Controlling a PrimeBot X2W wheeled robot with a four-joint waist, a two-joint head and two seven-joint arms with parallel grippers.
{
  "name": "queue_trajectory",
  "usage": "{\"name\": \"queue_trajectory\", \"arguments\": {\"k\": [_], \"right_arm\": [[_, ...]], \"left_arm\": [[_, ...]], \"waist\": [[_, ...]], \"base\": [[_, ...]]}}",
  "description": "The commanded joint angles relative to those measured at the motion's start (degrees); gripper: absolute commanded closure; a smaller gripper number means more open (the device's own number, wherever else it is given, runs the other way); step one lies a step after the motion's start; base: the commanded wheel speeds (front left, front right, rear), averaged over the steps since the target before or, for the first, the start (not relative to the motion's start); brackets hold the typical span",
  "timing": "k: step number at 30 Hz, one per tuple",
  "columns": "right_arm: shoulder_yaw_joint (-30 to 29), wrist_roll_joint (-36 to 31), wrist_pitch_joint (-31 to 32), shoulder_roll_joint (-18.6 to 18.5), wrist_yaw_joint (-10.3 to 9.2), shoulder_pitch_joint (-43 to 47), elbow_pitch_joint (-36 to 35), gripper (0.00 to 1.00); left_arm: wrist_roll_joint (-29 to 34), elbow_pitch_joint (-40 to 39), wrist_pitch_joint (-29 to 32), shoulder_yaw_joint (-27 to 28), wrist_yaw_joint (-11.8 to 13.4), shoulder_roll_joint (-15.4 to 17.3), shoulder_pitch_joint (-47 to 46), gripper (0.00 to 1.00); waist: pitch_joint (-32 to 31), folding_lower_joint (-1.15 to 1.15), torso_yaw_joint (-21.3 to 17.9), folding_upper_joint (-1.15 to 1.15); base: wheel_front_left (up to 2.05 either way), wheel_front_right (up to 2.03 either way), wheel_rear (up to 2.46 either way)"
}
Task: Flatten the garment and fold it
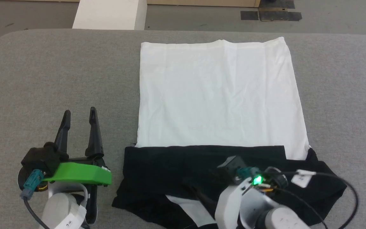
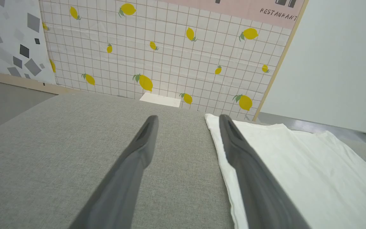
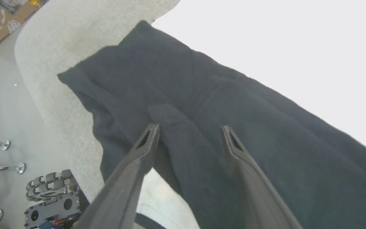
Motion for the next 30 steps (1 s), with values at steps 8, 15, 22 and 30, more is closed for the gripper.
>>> {"name": "queue_trajectory", "arguments": {"k": [8,15,22,30], "right_arm": [[-13.2,3.36,-11.22,-0.54,-0.08,0.43,-13.18,0.0],[-25.82,-0.42,-18.77,0.5,-0.08,2.31,-18.27,0.0],[-29.63,-3.14,-23.11,0.88,-0.08,0.44,-17.99,0.0],[-30.69,-4.44,-28.98,2.32,-0.08,-2.87,-16.98,0.0]], "left_arm": [[0.51,1.34,0.7,-2.1,-0.69,2.79,-0.96,0.0],[-0.1,1.55,10.33,-9.61,-1.11,12.24,-11.1,0.0],[-7.5,3.5,22.78,-18.16,-1.14,23.34,-27.27,0.0],[-15.28,8.86,37.45,-21.53,-1.15,29.91,-43.25,0.0]], "waist": [[0.62,0.0,-2.84,0.0],[5.92,0.0,-6.11,0.0],[13.89,0.0,-9.66,0.0],[22.13,0.0,-14.79,0.0]], "base": [[0.0,0.0,0.0],[0.0,0.0,0.0],[0.0,0.0,0.0],[0.0,0.0,0.0]]}}
